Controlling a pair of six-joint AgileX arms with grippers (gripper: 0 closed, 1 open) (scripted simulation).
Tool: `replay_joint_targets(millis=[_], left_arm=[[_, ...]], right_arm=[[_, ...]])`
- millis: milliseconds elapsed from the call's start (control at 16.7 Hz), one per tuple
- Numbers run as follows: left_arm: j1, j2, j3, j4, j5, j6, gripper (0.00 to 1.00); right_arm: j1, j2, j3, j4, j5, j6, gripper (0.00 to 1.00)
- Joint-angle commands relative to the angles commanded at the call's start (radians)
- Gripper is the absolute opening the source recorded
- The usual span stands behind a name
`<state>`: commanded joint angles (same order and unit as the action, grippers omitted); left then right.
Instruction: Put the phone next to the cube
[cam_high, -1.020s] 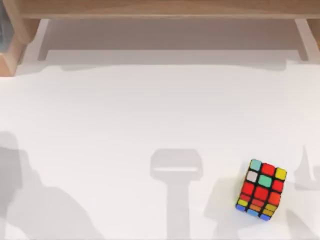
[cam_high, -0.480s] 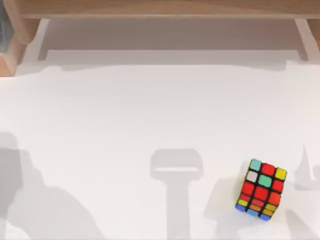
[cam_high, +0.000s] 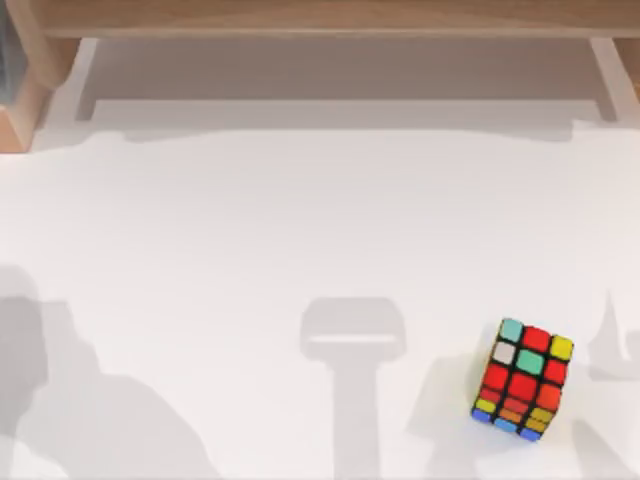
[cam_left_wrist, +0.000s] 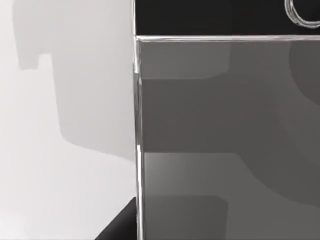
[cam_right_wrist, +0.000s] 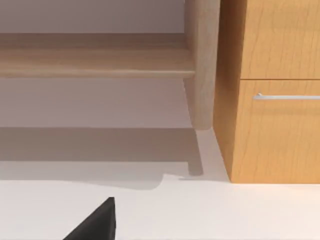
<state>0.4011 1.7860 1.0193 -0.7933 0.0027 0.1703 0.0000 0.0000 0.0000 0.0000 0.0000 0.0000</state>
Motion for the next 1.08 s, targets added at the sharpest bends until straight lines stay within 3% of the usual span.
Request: replay_joint_targets(millis=[240,480,1080], left_arm=[[-0.048,-0.046,0.085,-0.009,0.000,-0.038,0.00],[-0.172,-0.060,0.258,-0.031,0.002,-0.132,0.00],[-0.676,0.048,0.620,-0.158,0.008,-0.529,0.00]], right_arm=[[0.000,0.000,0.000,0.000,0.000,0.000,1.00],[0.000,0.000,0.000,0.000,0.000,0.000,1.00],[0.000,0.000,0.000,0.000,0.000,0.000,1.00]])
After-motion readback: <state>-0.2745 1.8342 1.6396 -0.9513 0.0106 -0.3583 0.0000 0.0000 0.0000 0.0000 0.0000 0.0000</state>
